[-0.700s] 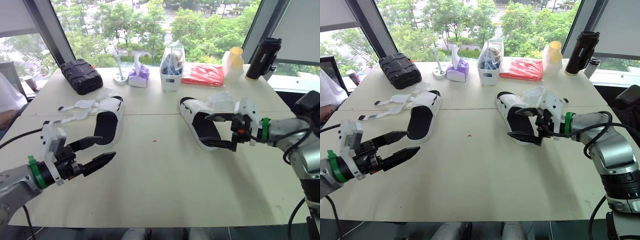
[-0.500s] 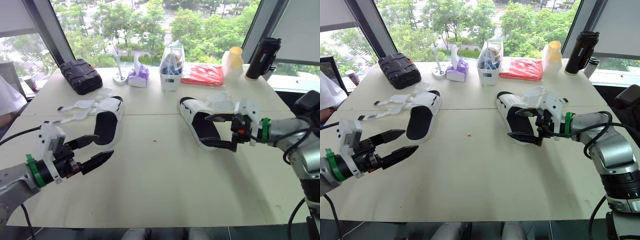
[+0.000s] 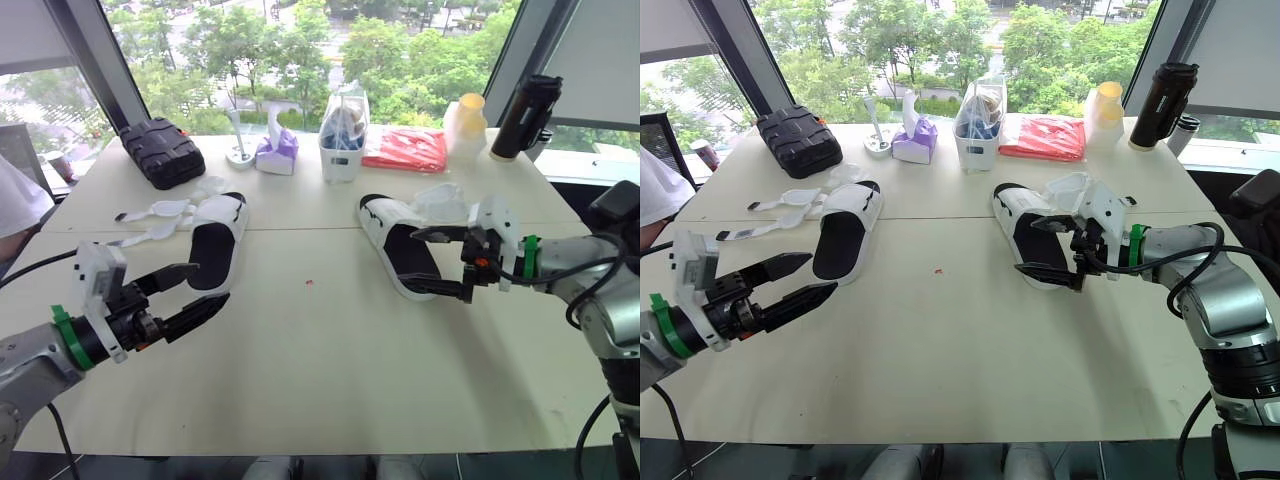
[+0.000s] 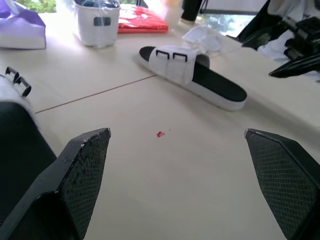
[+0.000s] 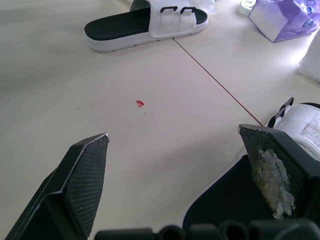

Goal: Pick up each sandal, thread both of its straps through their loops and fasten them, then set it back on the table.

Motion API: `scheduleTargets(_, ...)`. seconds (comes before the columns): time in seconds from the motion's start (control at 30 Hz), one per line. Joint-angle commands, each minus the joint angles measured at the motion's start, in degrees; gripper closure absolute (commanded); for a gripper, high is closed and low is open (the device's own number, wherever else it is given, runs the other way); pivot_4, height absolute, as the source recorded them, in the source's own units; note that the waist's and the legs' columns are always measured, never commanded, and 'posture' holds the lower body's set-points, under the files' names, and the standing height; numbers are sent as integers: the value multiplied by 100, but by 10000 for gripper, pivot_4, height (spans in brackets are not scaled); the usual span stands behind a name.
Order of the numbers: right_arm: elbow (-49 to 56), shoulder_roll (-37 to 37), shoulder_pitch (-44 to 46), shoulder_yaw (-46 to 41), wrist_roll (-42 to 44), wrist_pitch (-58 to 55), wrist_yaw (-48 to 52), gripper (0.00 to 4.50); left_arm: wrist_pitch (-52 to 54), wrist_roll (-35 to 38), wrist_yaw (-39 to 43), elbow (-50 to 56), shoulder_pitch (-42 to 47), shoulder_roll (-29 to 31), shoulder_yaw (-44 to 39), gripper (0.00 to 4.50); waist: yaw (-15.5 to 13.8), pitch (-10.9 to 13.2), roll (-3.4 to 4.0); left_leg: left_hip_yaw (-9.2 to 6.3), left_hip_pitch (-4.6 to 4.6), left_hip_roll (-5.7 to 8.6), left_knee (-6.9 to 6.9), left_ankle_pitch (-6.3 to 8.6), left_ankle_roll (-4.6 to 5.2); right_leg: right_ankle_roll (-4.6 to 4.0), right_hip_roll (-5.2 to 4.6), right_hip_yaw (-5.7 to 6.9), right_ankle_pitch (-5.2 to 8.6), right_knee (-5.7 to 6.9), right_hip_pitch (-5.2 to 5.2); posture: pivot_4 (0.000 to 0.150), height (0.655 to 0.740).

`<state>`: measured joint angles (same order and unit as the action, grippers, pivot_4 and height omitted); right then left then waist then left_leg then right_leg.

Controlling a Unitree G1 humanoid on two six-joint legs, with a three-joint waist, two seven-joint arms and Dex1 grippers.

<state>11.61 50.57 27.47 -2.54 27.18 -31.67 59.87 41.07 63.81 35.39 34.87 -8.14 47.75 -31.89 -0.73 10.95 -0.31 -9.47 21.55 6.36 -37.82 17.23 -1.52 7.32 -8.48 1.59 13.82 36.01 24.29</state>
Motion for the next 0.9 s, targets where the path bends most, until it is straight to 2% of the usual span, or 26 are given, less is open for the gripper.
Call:
scheduleTargets(0.03, 211, -21, 50, -104, -8, 54, -76, 0, -28, 94, -60, 118, 83, 13, -135, 321, -2, 0, 0, 0, 0, 0, 0, 0, 0, 0, 0, 0, 0, 0, 0, 1500, 7400)
scheduleTargets(0.37, 119, -252, 141, -7, -347, 354, -459, 0, -67, 89, -191, 155, 170, -95, 34, 321, 1, 0, 0, 0, 0, 0, 0, 0, 0, 0, 1, -1, 0, 0, 0, 1500, 7400)
scheduleTargets(0.5, -442, -517, 374, 462, -1436, 1077, -1118, 0, -101, 16, -285, 259, 195, -211, 259, 321, 7, 0, 0, 3, -1, 0, 0, -1, -2, -1, 0, -3, -1, 1, 0, 1500, 7400)
scheduleTargets(0.57, -680, -674, 503, 622, -1691, 1150, -1299, 0, -121, -58, -328, 295, 217, -270, 370, 321, 5, -1, 0, 5, -3, 1, 0, -2, -3, -1, 1, -6, -1, 2, 0, 1500, 7400)
scheduleTargets(0.7, -1889, -876, 937, 1699, -3545, 2312, -2237, 0, -156, -135, -480, 393, 322, -452, 639, 321, 18, -1, -1, 5, -2, 1, 0, -22, -39, -2, 2, -7, -1, 4, 3, 1500, 7400)
scheduleTargets(0.9, -3457, -1306, 1652, 2434, -5128, 3503, -3656, 0, -192, -236, -534, 442, 341, -567, 769, 321, 50, -3, -3, 13, -7, 1, 0, -28, -48, -5, 6, -21, -4, 9, 6, 1500, 7400)
